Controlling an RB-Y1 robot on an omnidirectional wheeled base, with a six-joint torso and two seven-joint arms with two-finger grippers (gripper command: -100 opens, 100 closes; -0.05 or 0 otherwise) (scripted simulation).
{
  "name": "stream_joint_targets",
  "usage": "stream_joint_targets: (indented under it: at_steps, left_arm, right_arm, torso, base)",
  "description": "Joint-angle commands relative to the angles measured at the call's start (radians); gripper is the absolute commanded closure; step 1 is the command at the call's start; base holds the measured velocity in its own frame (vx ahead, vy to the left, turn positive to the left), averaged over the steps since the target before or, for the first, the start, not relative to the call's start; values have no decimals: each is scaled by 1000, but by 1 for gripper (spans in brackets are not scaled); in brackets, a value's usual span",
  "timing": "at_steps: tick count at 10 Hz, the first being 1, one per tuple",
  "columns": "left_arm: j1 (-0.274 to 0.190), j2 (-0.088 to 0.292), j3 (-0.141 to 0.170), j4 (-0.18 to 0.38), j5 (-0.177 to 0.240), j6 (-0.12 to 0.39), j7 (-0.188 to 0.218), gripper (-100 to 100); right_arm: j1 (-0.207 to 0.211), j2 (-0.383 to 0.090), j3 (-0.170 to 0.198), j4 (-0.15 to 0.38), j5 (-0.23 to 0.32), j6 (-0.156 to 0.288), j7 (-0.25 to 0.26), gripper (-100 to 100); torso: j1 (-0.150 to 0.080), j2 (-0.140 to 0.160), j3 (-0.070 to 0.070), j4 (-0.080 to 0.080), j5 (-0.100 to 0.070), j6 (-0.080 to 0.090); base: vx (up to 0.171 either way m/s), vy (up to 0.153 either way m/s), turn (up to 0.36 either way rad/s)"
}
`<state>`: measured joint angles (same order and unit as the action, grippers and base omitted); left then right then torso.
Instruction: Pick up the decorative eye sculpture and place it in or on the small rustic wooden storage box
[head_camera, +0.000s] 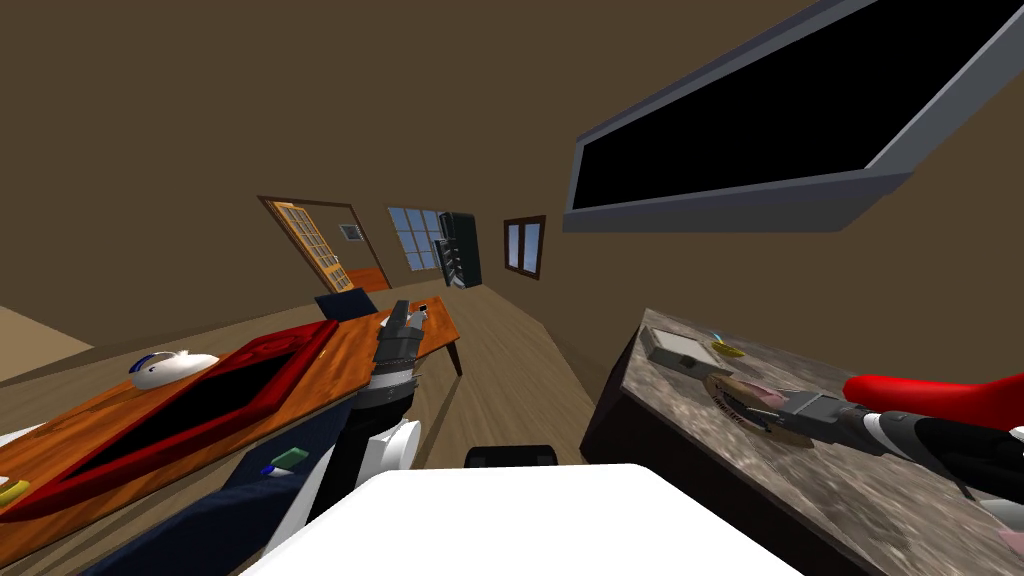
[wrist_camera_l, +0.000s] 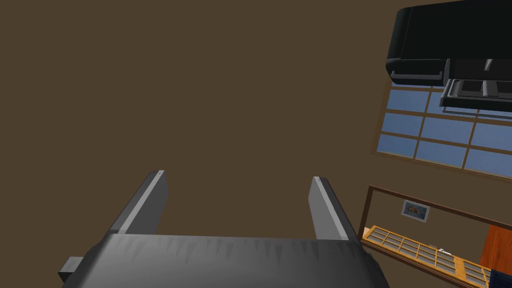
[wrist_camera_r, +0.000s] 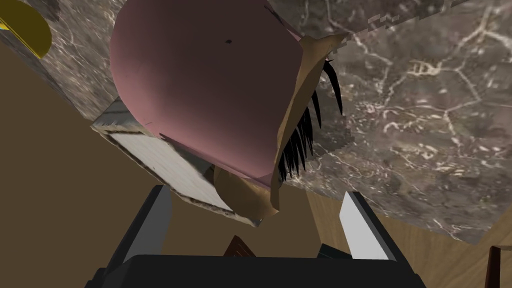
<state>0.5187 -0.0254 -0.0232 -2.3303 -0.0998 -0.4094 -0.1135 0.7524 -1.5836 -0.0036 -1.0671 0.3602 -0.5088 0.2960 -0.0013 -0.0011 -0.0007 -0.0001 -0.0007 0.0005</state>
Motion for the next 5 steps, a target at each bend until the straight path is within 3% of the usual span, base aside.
stream_joint_targets:
  at_steps: [1, 5]
  left_arm:
    - [0, 0, 0, 0, 0, 0, 0, 0]
    - [0, 0, 0, 0, 0, 0, 0, 0]
  right_arm:
    - [0, 0, 0, 0, 0, 0, 0, 100]
    - [0, 0, 0, 0, -1, 0, -1, 100]
  torso:
    - [0, 0, 0, 0, 0, 0]
    - [1, 2, 1, 0, 0, 0]
  base:
    - [0, 0, 0]
    - [0, 0, 0]
